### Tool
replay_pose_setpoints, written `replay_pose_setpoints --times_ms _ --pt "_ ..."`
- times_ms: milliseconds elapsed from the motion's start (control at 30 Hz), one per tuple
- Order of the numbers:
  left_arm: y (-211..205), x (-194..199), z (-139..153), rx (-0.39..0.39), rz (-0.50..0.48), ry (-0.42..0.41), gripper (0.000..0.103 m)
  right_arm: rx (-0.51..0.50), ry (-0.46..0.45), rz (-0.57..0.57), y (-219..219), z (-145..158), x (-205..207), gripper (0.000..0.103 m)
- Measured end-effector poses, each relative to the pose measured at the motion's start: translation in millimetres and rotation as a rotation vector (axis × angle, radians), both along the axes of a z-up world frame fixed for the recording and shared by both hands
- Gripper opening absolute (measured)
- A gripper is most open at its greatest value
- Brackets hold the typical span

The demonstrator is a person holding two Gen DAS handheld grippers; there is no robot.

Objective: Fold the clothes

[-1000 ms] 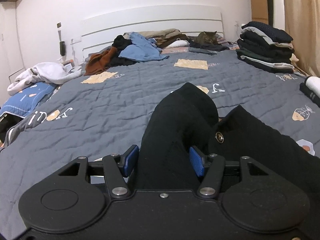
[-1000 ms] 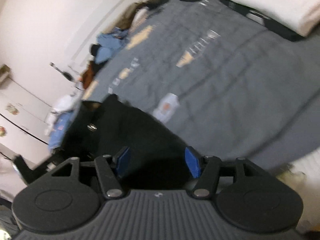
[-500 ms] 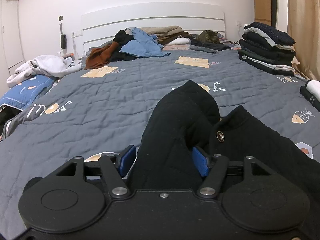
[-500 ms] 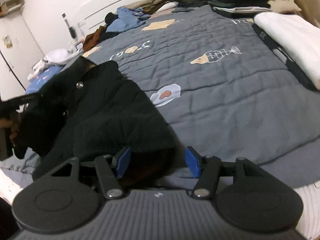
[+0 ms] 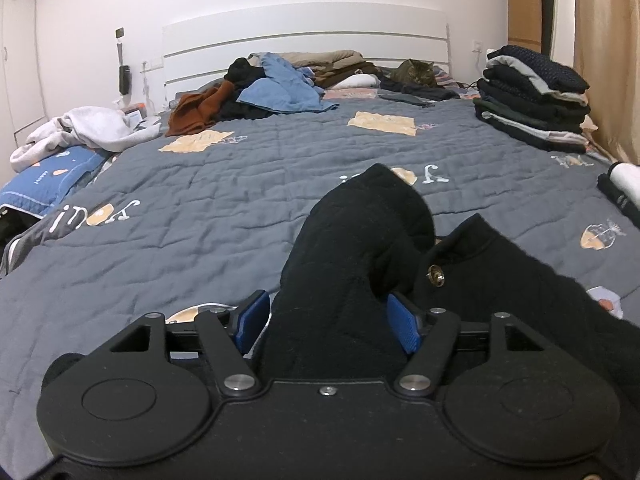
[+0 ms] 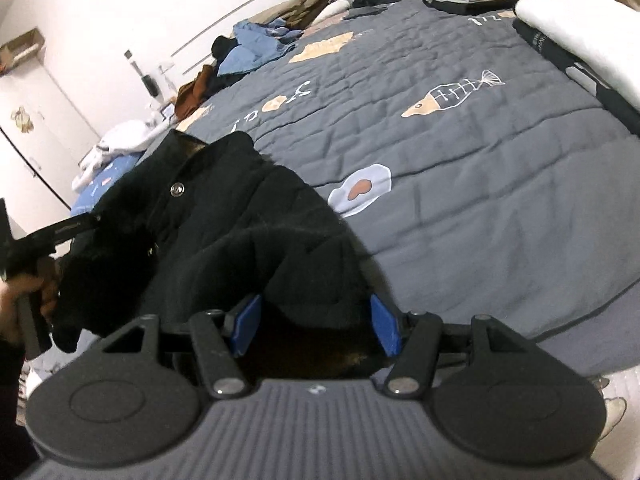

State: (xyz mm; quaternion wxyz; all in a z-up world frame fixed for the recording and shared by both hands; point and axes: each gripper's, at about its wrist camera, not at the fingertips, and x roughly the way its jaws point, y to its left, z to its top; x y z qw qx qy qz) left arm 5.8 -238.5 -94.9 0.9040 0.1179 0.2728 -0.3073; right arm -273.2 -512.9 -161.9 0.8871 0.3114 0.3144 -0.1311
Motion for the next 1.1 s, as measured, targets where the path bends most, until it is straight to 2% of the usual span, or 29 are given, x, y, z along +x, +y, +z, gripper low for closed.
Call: replay_pose_setpoints --times_ms 300,500,900,1100 --pt "-7.8 -26.3 11.0 0.017 -0.065 -0.068 0.065 0.013 0.011 -0.017 -0.4 -3.2 2.3 0.060" --pt "-12.2 -43.4 20.0 0.009 -0.139 -0.065 0.066 0.036 0.011 -0.026 -0.6 -4.6 2.2 0.060" --pt "-29.3 -98.6 13.4 -0.006 -0.348 0.021 0.075 0.085 0.011 -0.038 -4.0 -7.2 2.9 0.060" --pt "-27.4 -123.6 6.0 -0.004 -0.420 0.070 0.079 0.111 0.001 -0.052 -7.5 -7.2 1.6 0.060"
